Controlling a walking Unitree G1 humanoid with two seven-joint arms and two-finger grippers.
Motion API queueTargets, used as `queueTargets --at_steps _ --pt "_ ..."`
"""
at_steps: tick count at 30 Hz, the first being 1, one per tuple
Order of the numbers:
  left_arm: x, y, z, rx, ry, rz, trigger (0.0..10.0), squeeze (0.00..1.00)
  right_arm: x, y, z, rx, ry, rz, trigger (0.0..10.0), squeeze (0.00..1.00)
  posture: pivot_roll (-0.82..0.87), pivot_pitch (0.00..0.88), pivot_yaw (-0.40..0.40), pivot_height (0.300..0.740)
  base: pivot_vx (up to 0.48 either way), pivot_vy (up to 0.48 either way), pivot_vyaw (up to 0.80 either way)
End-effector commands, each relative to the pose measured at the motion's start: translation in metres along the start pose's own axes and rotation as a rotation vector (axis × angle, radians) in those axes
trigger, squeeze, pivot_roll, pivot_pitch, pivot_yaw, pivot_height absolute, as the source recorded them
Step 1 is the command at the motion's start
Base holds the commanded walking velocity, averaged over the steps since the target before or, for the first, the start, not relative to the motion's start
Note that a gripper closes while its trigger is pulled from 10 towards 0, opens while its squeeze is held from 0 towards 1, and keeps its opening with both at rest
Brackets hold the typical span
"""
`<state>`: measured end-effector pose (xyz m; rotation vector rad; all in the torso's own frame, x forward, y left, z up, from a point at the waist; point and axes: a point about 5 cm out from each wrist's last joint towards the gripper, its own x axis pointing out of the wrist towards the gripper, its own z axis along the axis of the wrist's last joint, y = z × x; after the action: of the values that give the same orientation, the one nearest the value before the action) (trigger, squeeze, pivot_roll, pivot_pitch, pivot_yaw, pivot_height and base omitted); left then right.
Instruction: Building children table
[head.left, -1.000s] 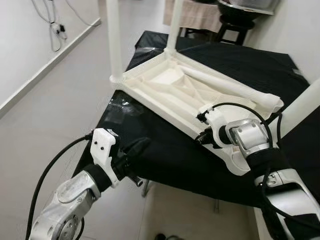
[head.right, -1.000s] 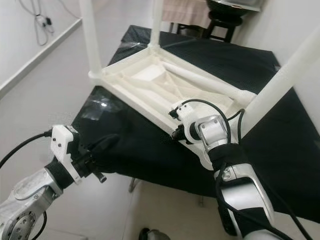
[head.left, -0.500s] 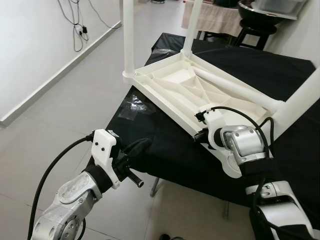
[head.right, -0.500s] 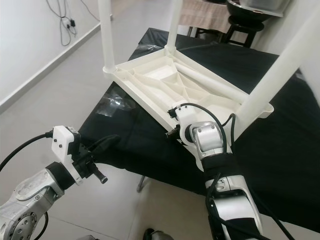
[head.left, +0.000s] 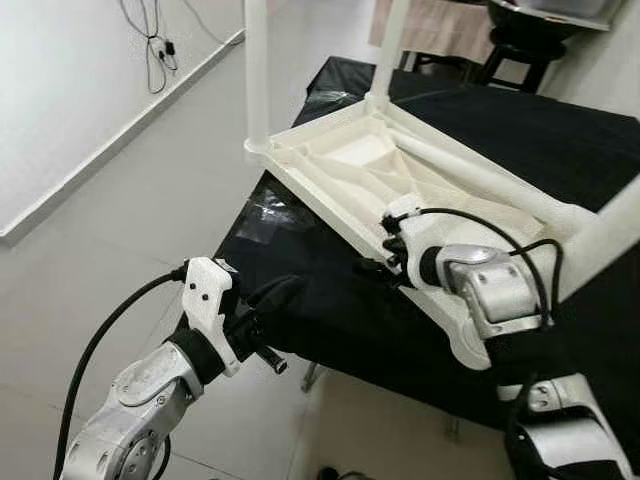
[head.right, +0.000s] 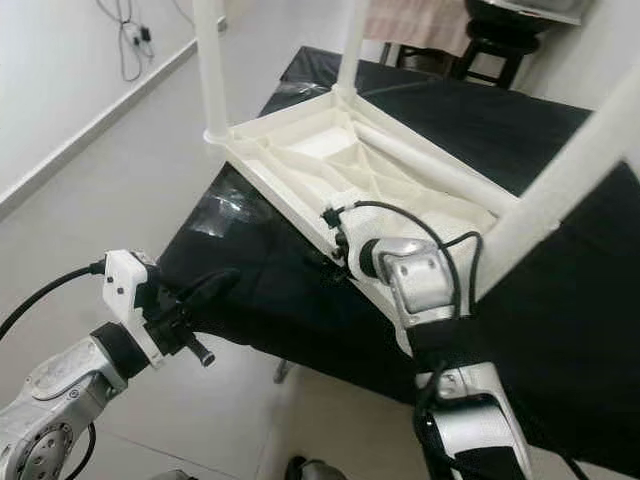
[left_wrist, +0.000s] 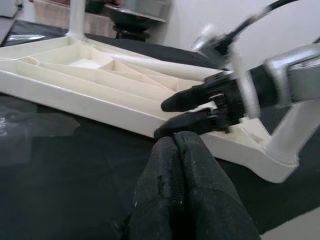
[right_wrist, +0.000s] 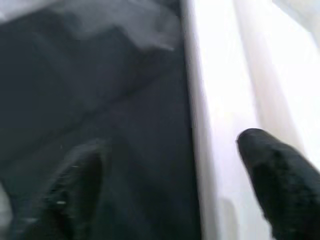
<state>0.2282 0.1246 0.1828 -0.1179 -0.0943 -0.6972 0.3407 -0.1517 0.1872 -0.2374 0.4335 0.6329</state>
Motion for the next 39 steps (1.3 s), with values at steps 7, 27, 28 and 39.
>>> queueTargets --at_steps 7,27,28,39 --pt "0.000 -0.001 0.004 0.013 -0.019 0.008 10.0 0.00 -0.036 0.017 -0.010 -0.026 -0.199 0.221 10.0 0.00 0.01 0.132 -0.116 0.740 0.000 0.000 0.00" --pt "-0.018 0.017 0.011 0.038 -0.045 0.148 10.0 0.00 -0.122 0.011 -0.089 0.052 -0.127 0.575 10.0 0.00 0.00 0.138 -0.107 0.740 0.000 0.000 0.00" --pt "-0.020 0.018 0.011 0.039 -0.042 0.156 10.0 0.00 -0.126 0.011 -0.096 0.056 -0.085 0.581 10.0 0.00 0.00 0.139 -0.107 0.740 0.000 0.000 0.00" --pt "-0.022 0.017 0.007 0.031 -0.016 0.129 10.0 0.00 -0.152 -0.001 -0.114 0.057 0.020 0.525 10.0 0.00 -0.01 0.137 -0.101 0.740 0.000 -0.085 0.00"
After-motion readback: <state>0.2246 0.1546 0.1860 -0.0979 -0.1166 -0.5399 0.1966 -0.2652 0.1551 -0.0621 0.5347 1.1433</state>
